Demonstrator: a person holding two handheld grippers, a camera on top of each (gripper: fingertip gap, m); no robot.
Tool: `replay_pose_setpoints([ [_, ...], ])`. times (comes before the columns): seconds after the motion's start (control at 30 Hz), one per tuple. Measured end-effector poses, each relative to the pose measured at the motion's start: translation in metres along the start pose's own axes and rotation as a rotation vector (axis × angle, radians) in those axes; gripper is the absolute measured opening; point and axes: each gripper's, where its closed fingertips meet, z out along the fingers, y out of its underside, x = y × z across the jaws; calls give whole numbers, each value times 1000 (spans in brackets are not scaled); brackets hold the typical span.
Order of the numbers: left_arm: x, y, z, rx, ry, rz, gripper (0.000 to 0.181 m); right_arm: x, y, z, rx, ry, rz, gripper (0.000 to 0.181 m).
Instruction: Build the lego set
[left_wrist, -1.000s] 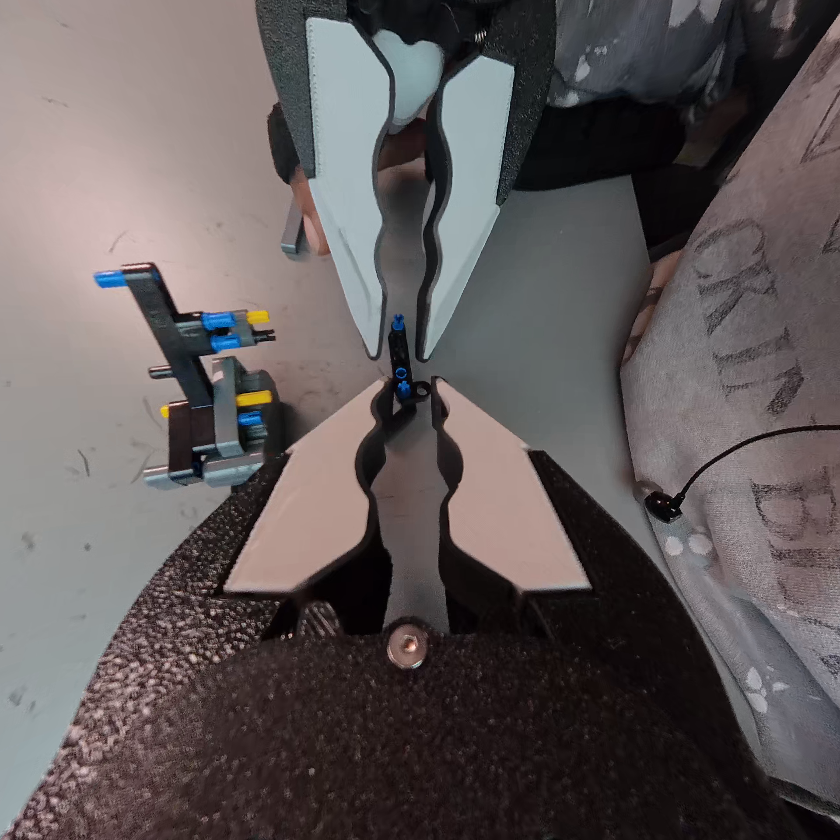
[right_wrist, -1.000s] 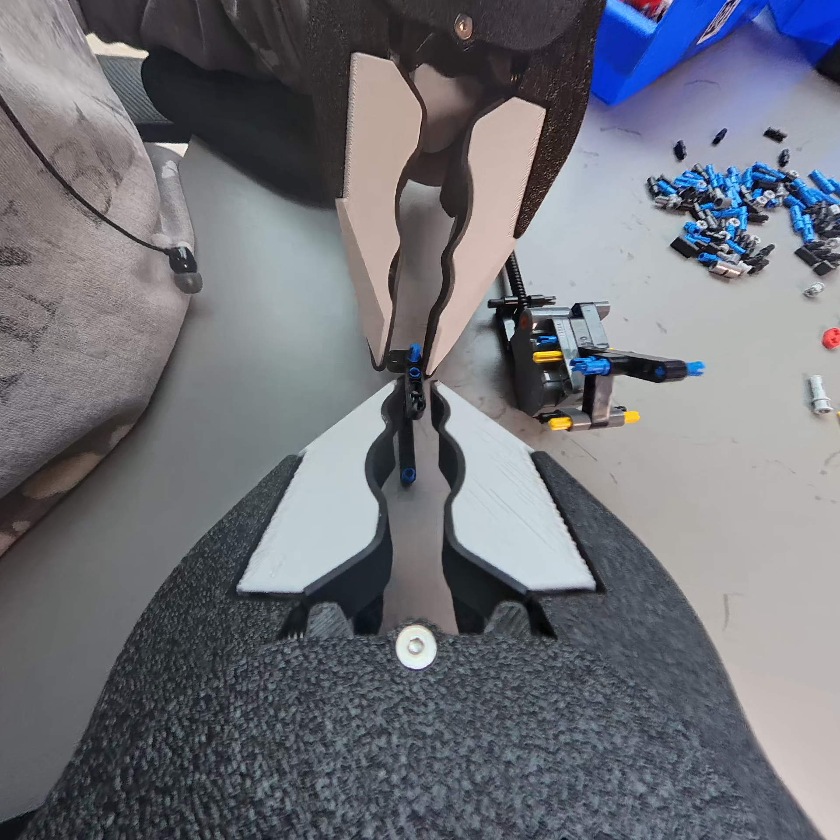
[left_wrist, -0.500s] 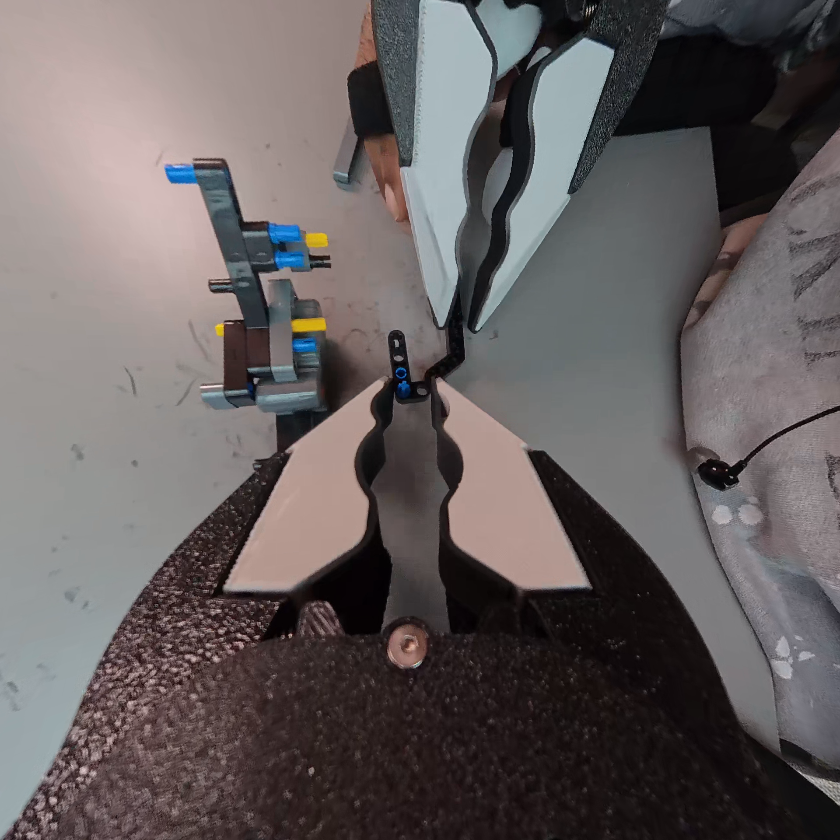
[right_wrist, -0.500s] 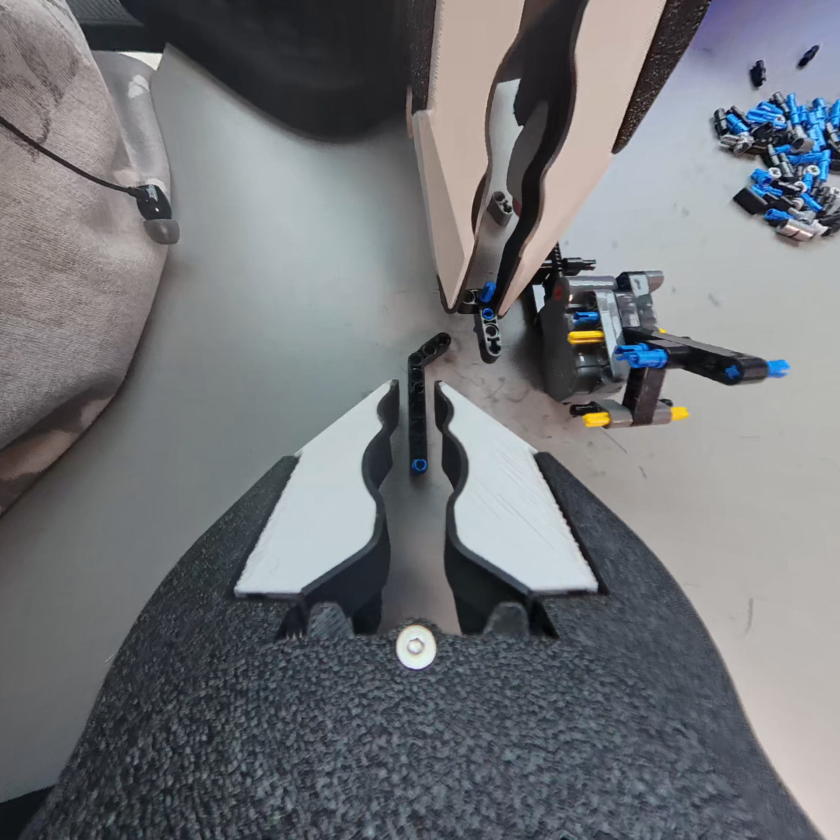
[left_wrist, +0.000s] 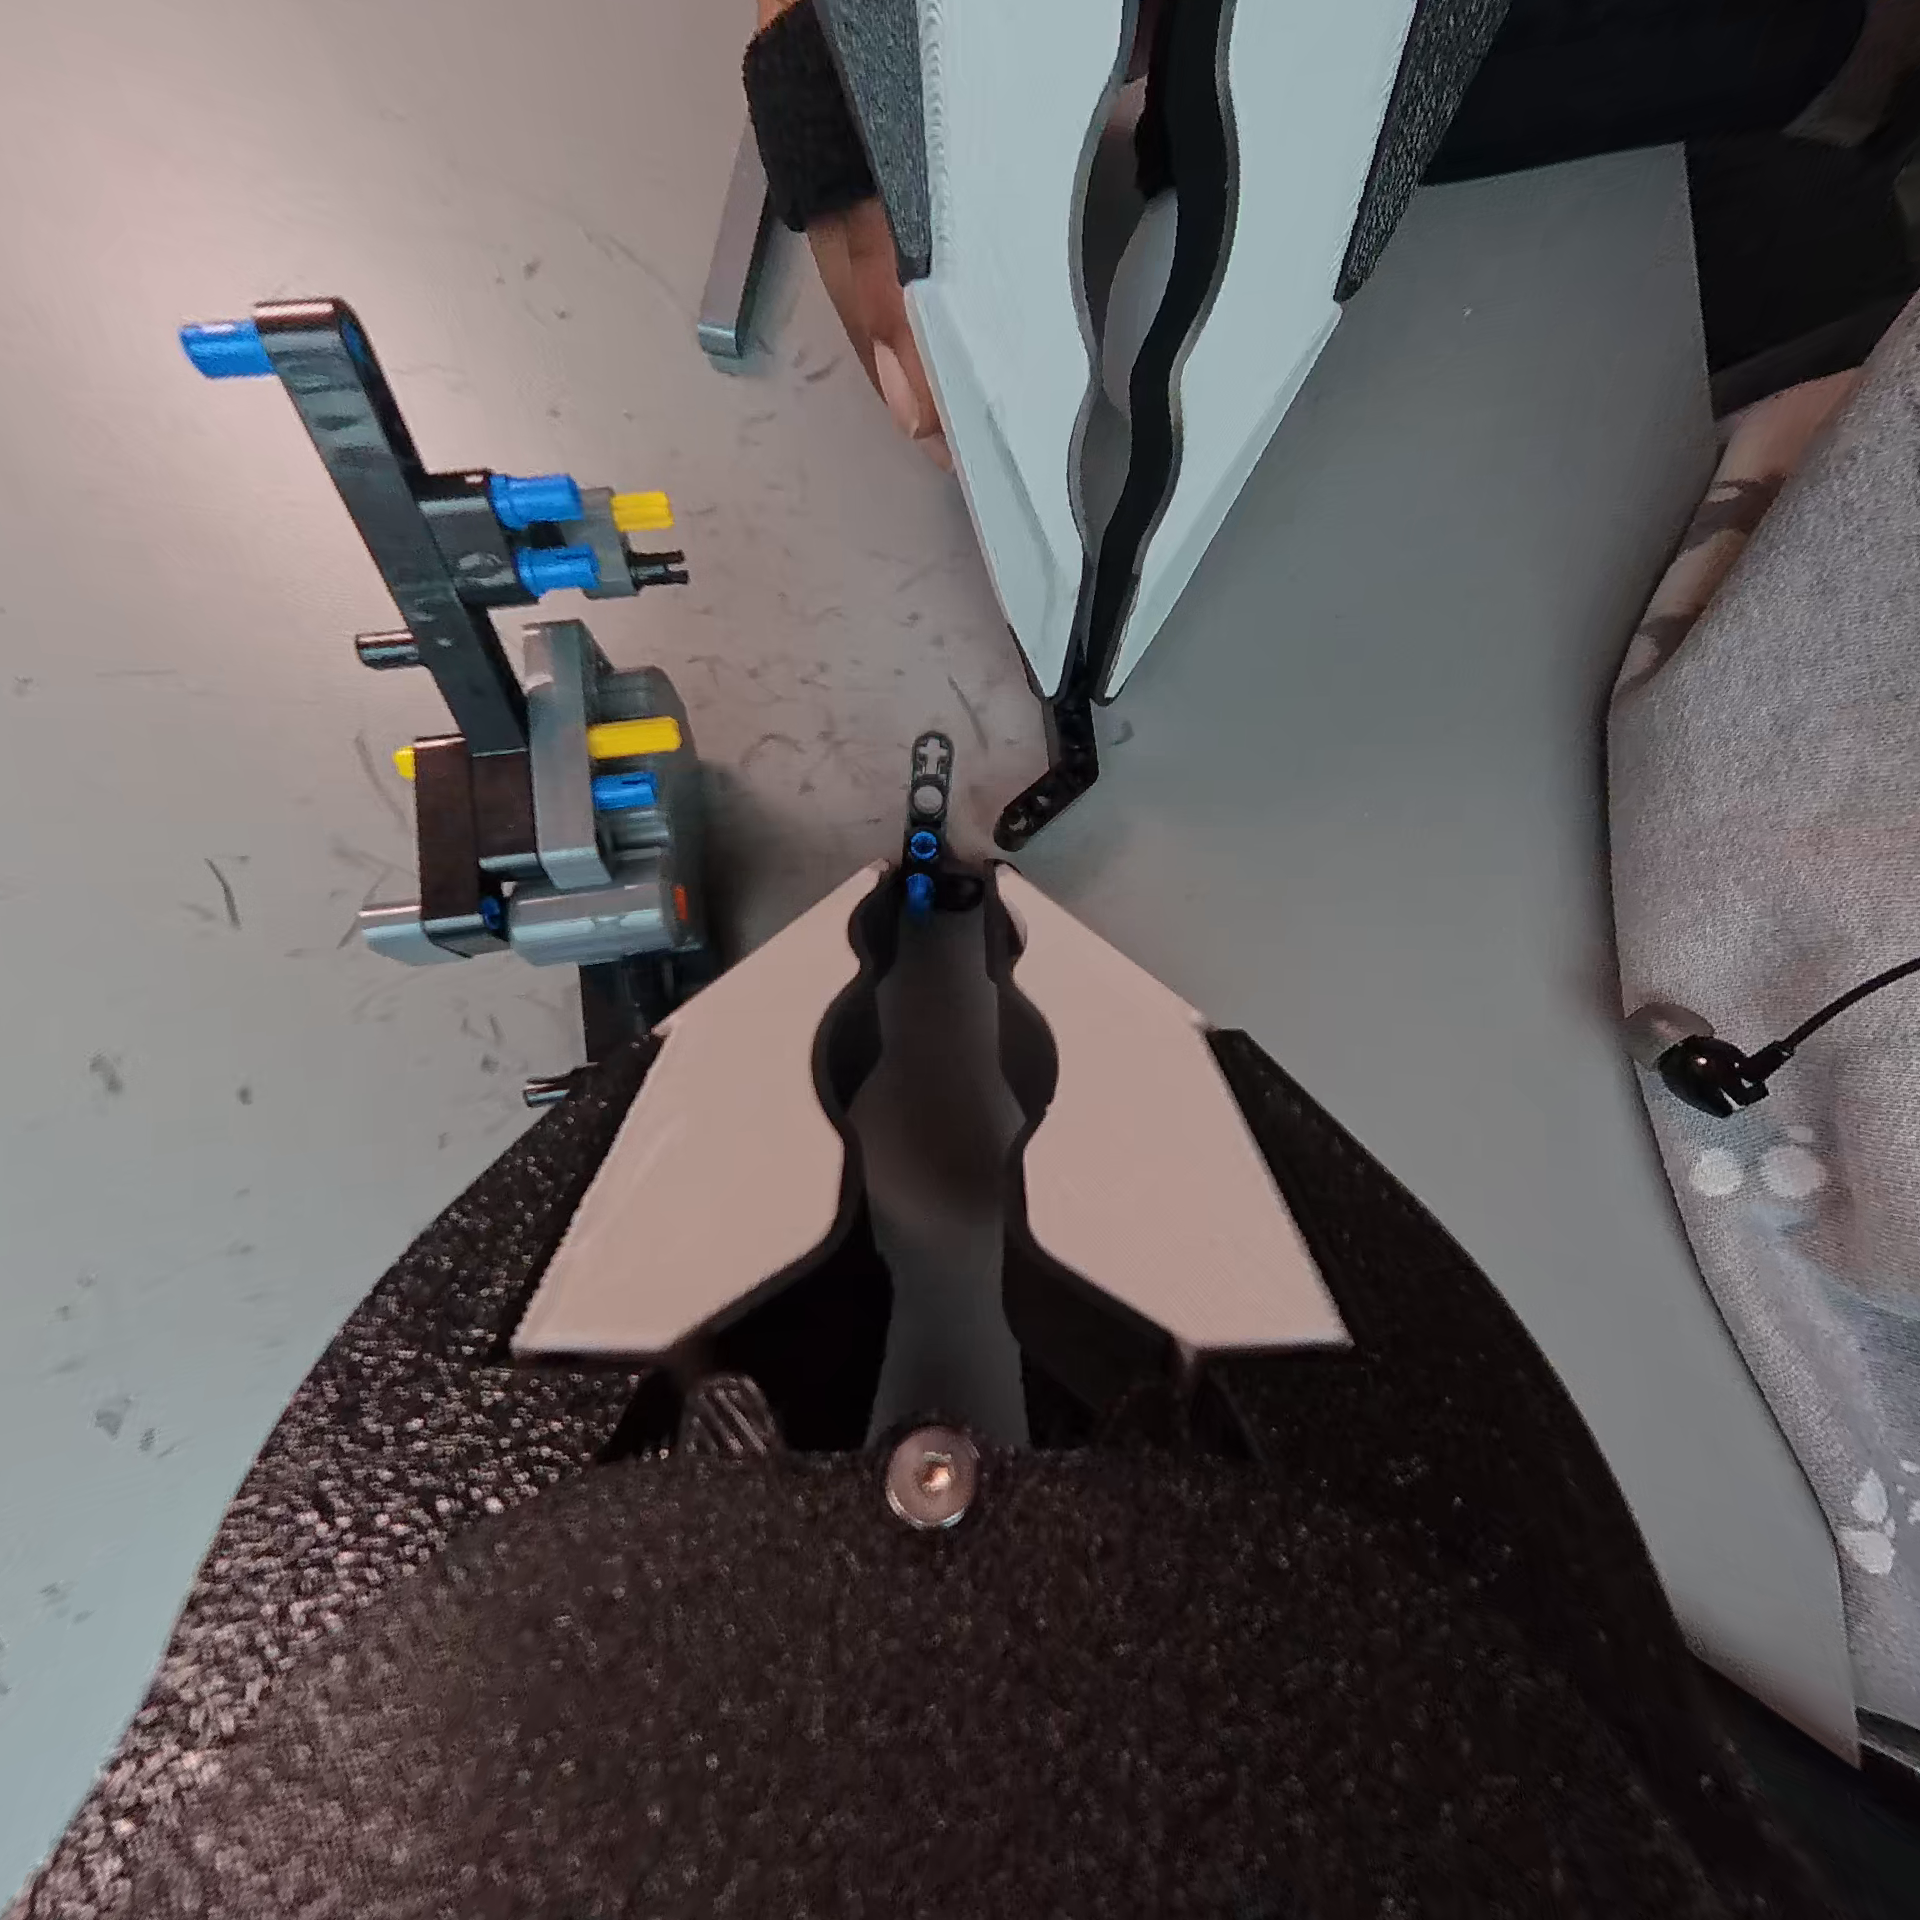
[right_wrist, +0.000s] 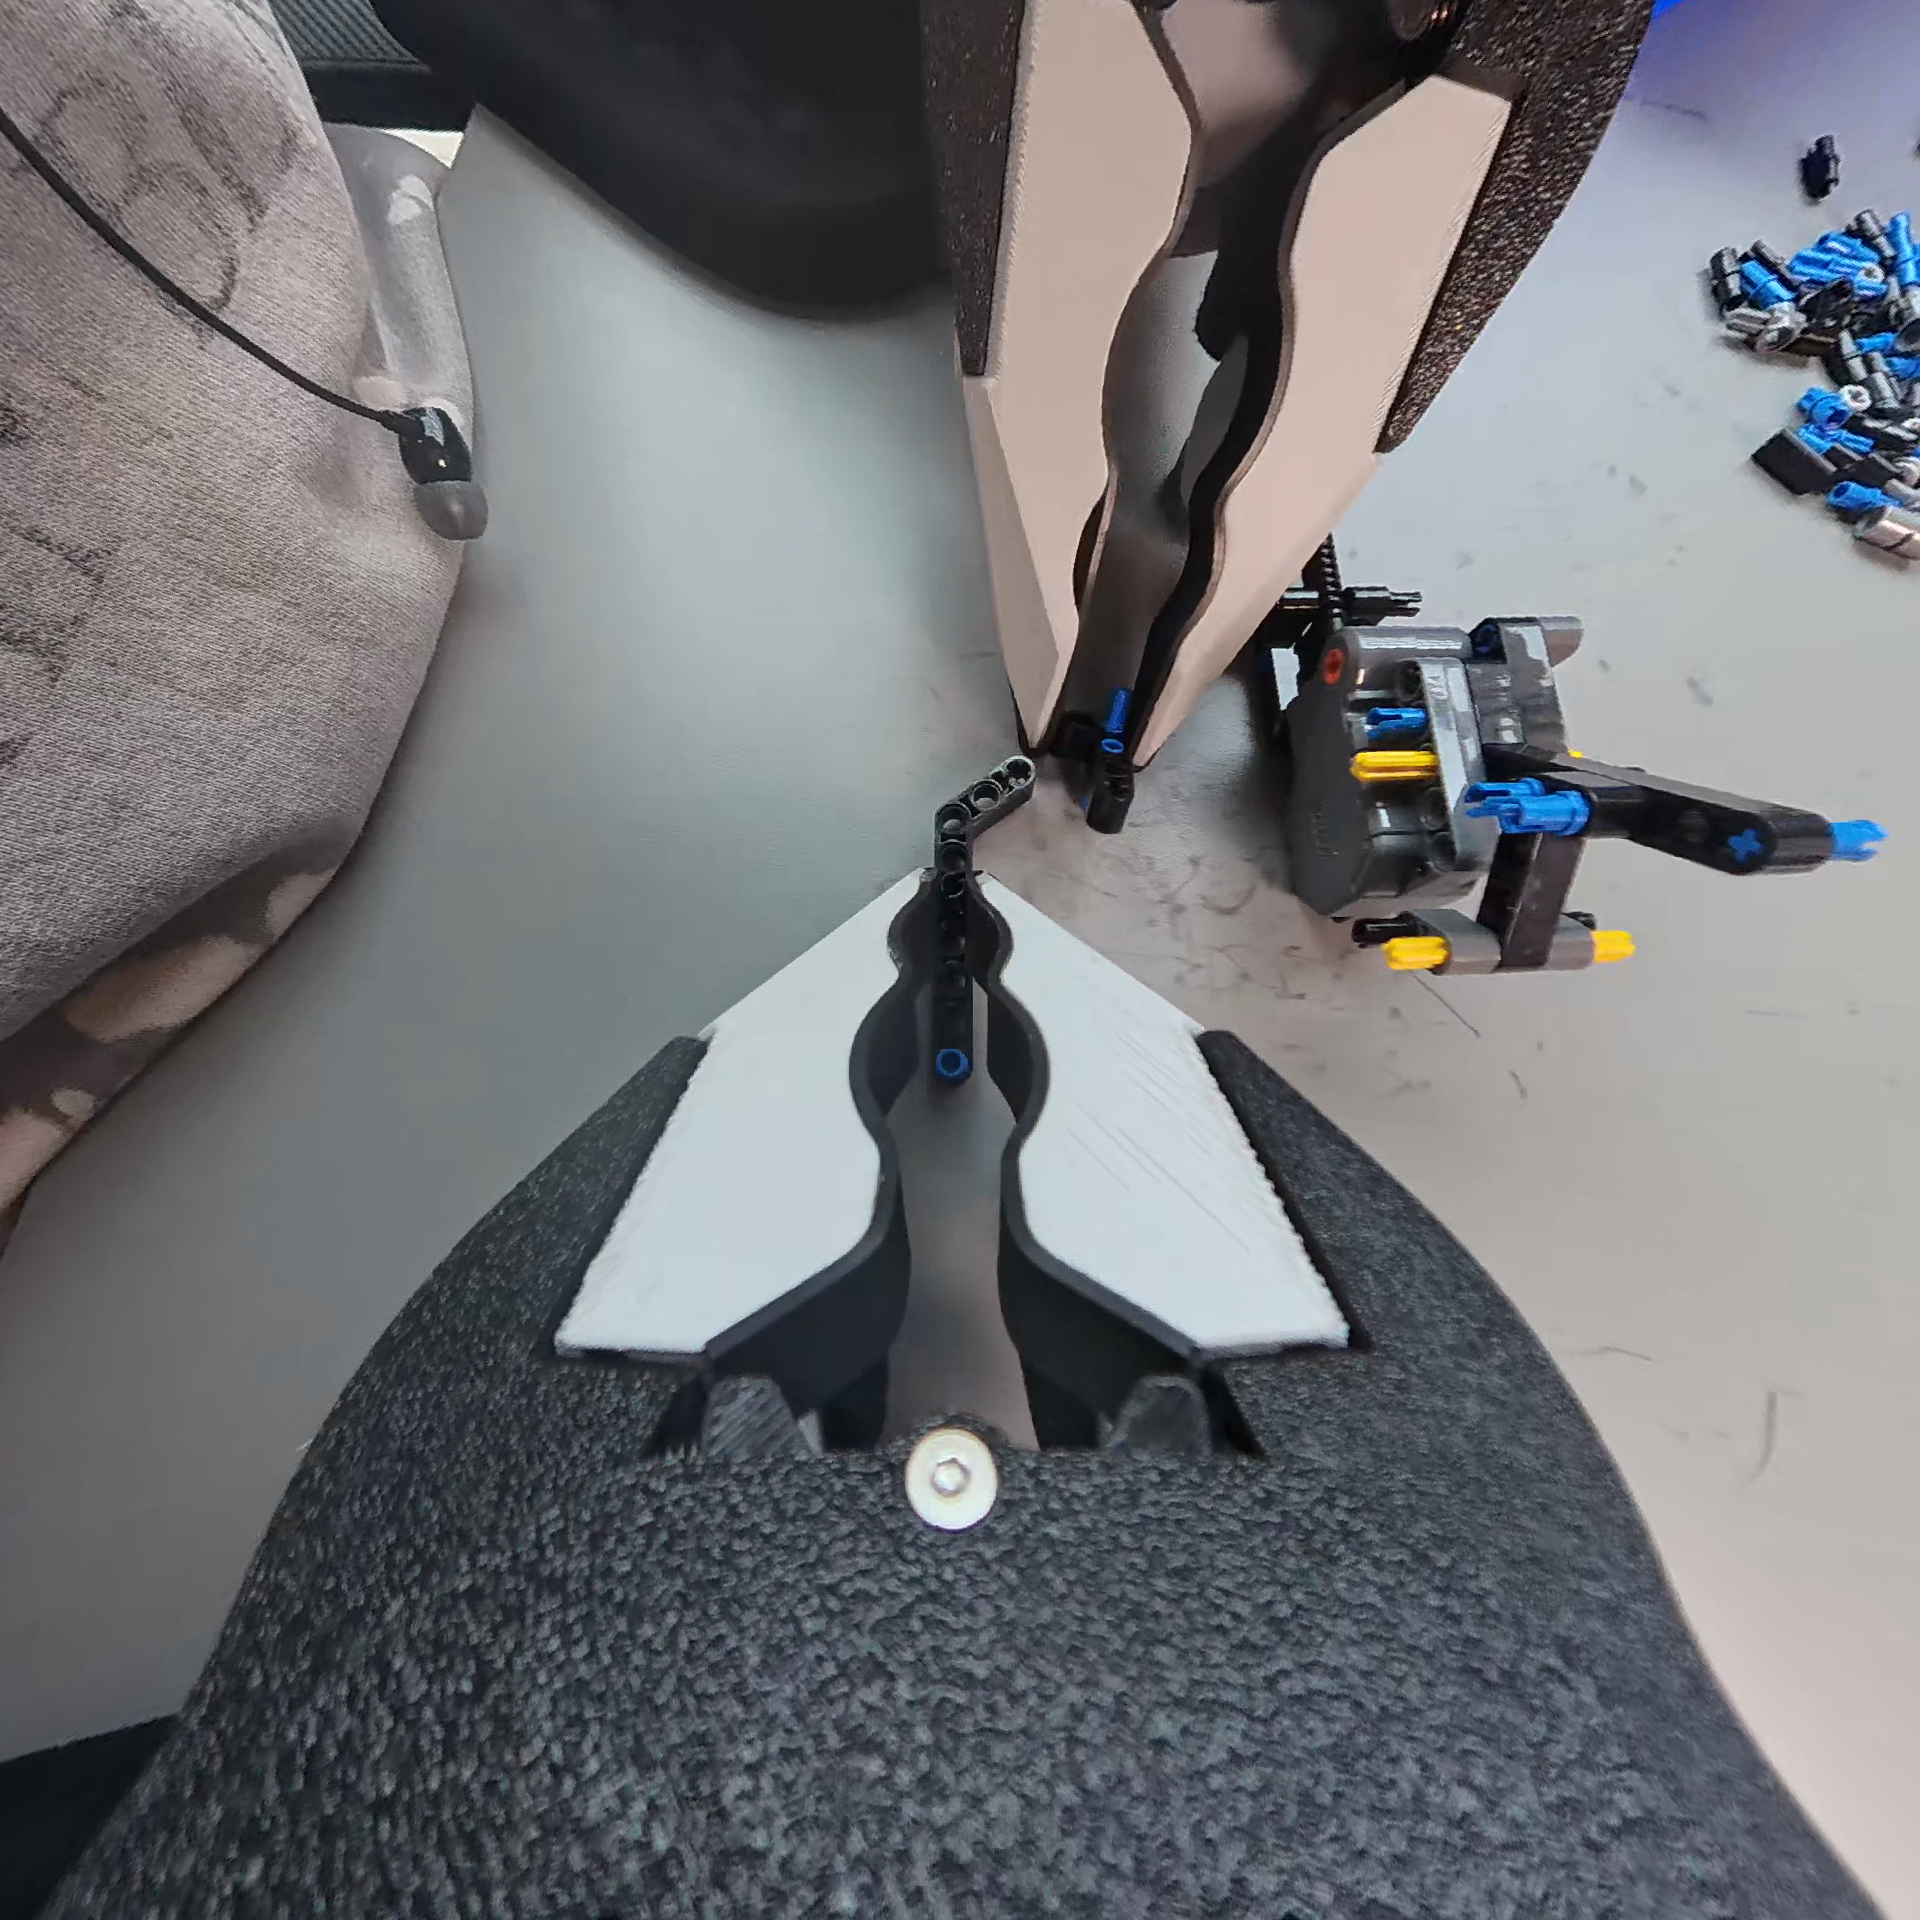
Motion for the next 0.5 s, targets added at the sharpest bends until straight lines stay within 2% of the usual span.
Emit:
replay_pose_setpoints([
  [0.03,0,-1,0,3,2,0,16,0,1,0,-2,-1,0,5],
  [0.33,2,-3,-4,17,14,6,25,-1,3,0,-3,-6,6,4],
  [0.5,8,-21,-21,130,36,44,28,-1,-3,-5,38,-16,9,4],
])
